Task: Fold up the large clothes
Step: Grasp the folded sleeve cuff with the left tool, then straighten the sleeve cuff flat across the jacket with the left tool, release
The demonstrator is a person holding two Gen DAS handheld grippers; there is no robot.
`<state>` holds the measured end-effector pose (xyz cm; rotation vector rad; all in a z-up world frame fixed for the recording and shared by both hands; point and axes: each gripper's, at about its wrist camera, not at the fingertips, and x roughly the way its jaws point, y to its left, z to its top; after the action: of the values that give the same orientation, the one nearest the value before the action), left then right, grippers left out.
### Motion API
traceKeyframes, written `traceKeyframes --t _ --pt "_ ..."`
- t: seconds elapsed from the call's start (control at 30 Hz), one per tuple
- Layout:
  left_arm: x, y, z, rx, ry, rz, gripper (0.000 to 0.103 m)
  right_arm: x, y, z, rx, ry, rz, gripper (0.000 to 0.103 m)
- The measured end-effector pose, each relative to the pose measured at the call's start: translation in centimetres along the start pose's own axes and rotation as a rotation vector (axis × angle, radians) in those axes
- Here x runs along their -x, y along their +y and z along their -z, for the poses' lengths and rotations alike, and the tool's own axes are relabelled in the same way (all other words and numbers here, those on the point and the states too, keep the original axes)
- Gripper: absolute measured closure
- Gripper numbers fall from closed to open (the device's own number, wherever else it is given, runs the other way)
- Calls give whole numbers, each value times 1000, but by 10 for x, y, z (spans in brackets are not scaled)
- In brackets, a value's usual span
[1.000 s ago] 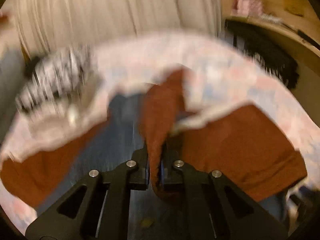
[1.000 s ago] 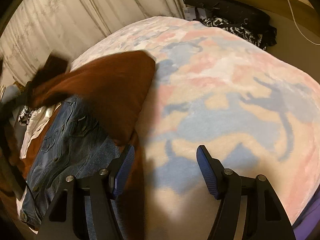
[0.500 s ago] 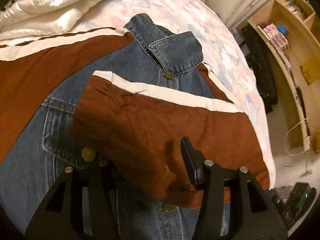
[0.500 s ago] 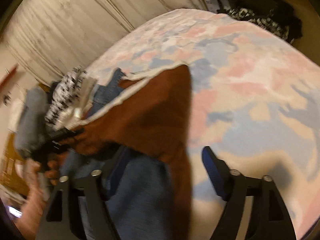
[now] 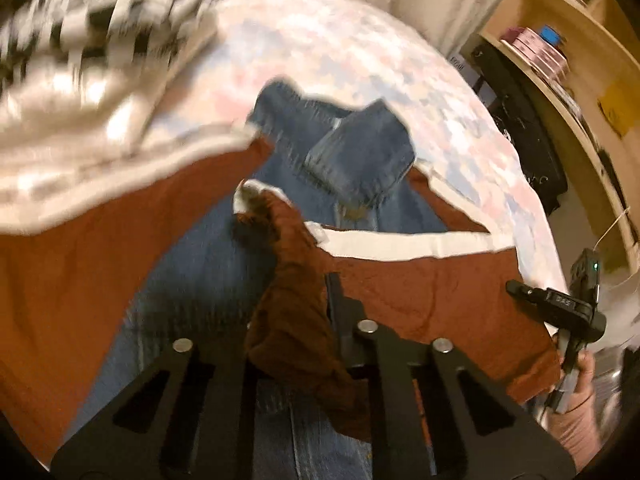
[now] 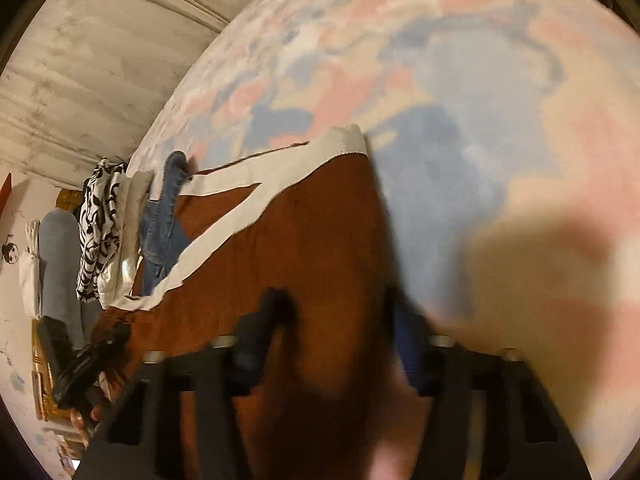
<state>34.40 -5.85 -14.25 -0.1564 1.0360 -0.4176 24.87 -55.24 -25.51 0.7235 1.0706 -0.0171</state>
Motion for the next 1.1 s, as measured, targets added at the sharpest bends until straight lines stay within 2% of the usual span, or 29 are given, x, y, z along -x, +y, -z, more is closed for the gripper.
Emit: traceKeyframes --t 0.03,0.07,0.13,0.17,0.23,0.33,0.37,0.4,0.47,0.5,0.53,0.67,0.73,0.83,0.97,1.1 --pt "9 -5 -6 -21 -50 -5 96 -1 3 -4 22 1 11 95" --pt "16 -8 -10 -28 -93 -3 96 6 10 -9 55 -27 25 98" --pt "28 -12 -16 -42 -190 -25 96 29 25 -14 133 -153 53 99" --pt "25 -10 -16 -40 -197 -55 96 40 33 -15 171 -219 88 99" --pt "7 -3 -13 -26 -145 -84 96 43 42 -18 232 -281 195 99" --pt "-31 14 -1 -1 -12 -127 94 5 37 -23 265 -165 325 98" --pt "-38 18 2 7 11 -133 89 -3 35 -23 273 -135 347 96" --pt "-42 24 6 23 26 -137 86 -5 34 -22 272 -121 351 89" --pt "-40 34 8 68 34 -104 77 2 34 -23 244 -112 325 71" --pt "-37 38 7 89 40 -92 73 10 32 -25 216 -108 289 56" --pt "-33 41 6 113 48 -86 65 17 32 -24 195 -112 268 49" --pt "-11 44 12 116 16 -95 64 53 53 4 206 -148 240 48" --pt "6 34 18 52 -39 -159 64 68 73 21 252 -169 236 48" --pt "31 23 25 -17 -97 -173 64 79 105 62 319 -160 176 48" --pt "45 -6 25 -48 -117 -139 64 66 144 92 359 -79 79 48" --pt "24 -25 30 -75 -57 -124 64 33 172 119 413 -9 76 48"
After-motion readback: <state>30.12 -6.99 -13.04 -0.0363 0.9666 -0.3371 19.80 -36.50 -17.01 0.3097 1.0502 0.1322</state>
